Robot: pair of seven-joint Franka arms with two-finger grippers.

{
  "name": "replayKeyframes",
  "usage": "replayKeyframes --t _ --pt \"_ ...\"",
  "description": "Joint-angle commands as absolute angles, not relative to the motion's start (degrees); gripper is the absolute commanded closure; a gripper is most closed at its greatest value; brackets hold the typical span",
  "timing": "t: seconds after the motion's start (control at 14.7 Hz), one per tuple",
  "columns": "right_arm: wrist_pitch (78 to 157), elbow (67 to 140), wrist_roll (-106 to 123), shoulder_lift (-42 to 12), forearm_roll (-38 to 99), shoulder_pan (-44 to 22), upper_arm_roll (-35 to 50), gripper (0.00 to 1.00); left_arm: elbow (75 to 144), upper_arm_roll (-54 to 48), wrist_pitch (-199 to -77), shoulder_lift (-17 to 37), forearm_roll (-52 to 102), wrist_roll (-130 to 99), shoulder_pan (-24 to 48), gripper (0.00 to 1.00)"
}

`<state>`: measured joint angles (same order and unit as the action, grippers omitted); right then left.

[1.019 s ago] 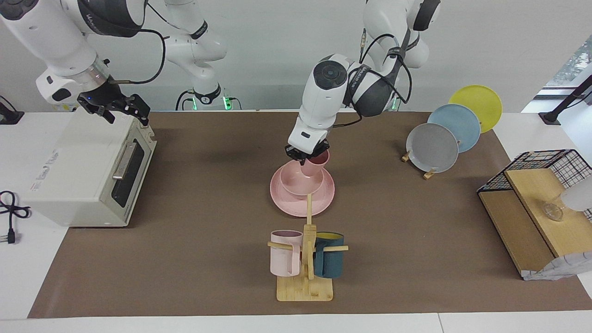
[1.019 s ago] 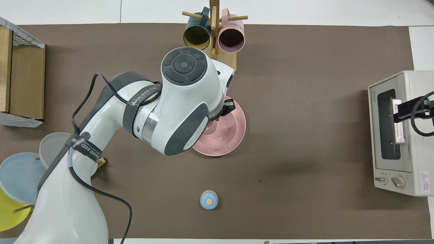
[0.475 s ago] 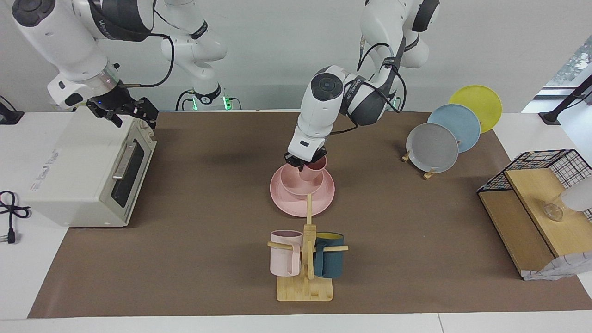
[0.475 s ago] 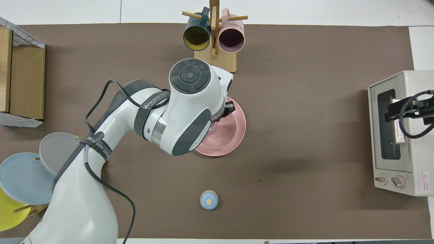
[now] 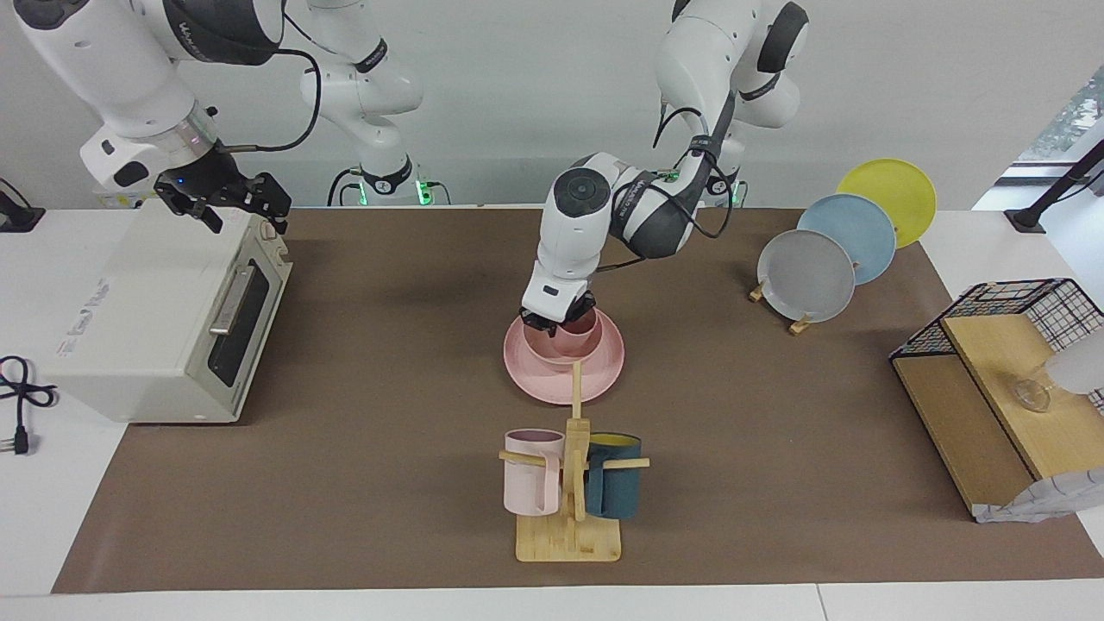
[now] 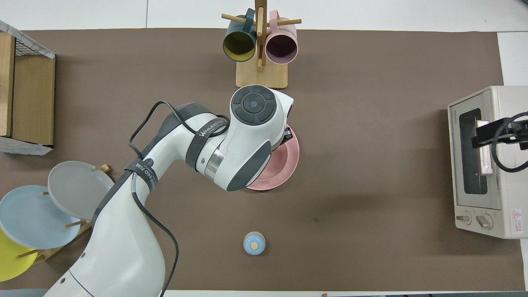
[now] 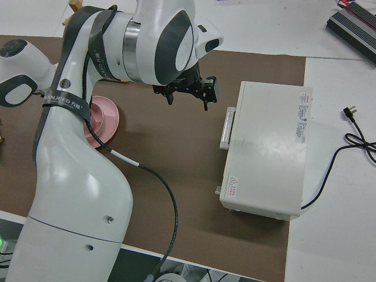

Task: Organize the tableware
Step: 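Carry the pink cup with the left gripper over the bowl, then lower the cup into the bowl and open the left gripper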

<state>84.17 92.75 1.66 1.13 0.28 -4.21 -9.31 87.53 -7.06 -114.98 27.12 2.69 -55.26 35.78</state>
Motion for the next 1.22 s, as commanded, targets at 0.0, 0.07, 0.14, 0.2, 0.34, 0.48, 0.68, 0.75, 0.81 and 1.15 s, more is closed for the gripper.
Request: replayKeyframes --t 0.0,0.07,0.14,0.2,0.34,0.48,0.68,0.75,0.81,1.15 --pt "84.9 93.3 2.8 1.8 0.0 -3.3 -8.3 0.0 88.2 -6.1 -116.6 27.5 -0.2 -57.9 37.4 1.0" --pt "86.0 93.2 2.8 1.8 -0.1 -3.4 -8.4 0.0 88.2 -6.1 -117.0 27.6 -0.4 -57.9 38.0 1.0" --pt "86.7 93.2 2.8 1.8 0.0 -3.3 -8.4 0.0 88.5 -6.1 -117.2 27.9 -0.4 -57.9 38.0 1.0" --pt "86.8 93.1 2.9 1.8 0.0 -3.3 -8.4 0.0 88.7 -6.1 -117.5 27.9 -0.5 -57.9 38.0 1.0" --pt "86.8 93.0 3.0 1.7 -0.1 -3.3 -8.4 0.0 88.6 -6.0 -117.2 27.8 -0.7 -57.7 38.0 0.6" --pt "86.9 92.7 2.6 1.6 -0.1 -2.7 -8.4 0.0 88.2 -6.0 -116.5 27.7 -2.2 -57.7 38.0 0.0" --pt "88.8 92.7 3.0 1.6 -0.1 -2.1 -8.3 0.0 87.5 -5.8 -112.3 24.2 -2.3 -57.1 36.8 0.0" --pt "89.0 92.7 2.9 1.6 -0.1 -2.2 -8.3 0.0 87.5 -5.7 -110.5 22.3 -2.2 -56.7 35.9 0.0" --pt "89.3 92.8 3.0 1.6 -0.1 -2.4 -8.3 0.0 87.4 -5.7 -108.0 20.0 -2.1 -55.6 34.1 0.0" --pt "89.3 92.6 3.1 1.6 -0.2 -2.7 -8.4 0.0 86.1 -5.5 -94.2 6.0 2.1 -41.3 19.9 0.0"
